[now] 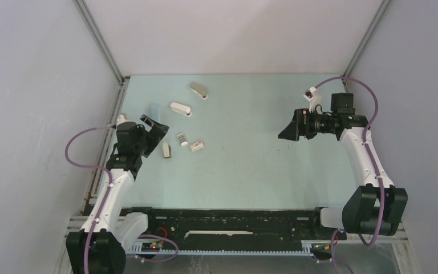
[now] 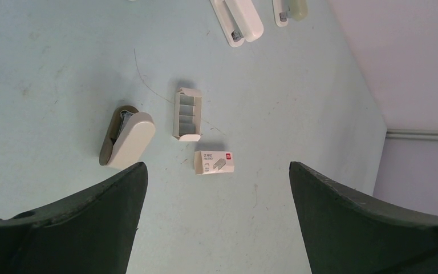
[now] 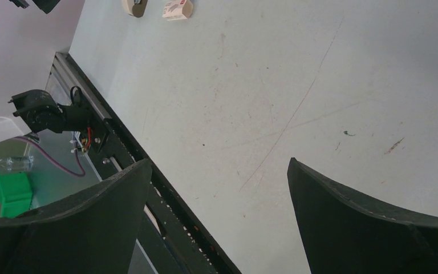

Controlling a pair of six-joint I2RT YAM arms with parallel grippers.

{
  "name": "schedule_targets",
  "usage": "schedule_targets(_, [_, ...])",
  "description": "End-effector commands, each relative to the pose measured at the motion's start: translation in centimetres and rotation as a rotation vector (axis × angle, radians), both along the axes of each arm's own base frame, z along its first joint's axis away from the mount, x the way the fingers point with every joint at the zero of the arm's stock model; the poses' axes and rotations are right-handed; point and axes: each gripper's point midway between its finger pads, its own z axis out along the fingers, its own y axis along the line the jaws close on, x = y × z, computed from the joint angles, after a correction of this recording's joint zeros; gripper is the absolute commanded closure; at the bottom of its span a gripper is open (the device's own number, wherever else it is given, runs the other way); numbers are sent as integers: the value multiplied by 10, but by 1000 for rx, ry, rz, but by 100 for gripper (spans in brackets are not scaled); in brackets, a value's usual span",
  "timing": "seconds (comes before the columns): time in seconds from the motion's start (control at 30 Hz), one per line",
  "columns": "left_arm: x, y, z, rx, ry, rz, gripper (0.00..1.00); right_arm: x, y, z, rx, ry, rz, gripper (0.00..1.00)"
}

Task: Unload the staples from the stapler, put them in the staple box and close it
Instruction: Pick up the stapler from the center of the board.

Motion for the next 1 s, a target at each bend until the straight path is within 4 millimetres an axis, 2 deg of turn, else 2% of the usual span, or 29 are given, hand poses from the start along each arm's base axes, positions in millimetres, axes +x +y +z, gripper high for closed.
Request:
schedule_targets(0.0, [0, -2, -3, -22, 4, -7, 0, 3, 4, 1, 8, -14, 9, 0])
schedule_targets(0.5, [1, -12, -8, -35, 32, -72, 0, 3, 8, 0, 10, -8, 24, 0])
schedule_targets(0.77, [-6, 0, -1, 95, 61, -77, 0, 3, 9, -2, 8, -4, 28, 0])
schedule_targets(0.87, [-10, -5, 0, 153, 81, -102, 0, 3, 10, -2, 7, -2, 31, 0])
schedule_targets(0.97, [-13, -1, 0, 223, 110, -98, 0, 2, 11, -3, 4, -1, 34, 0])
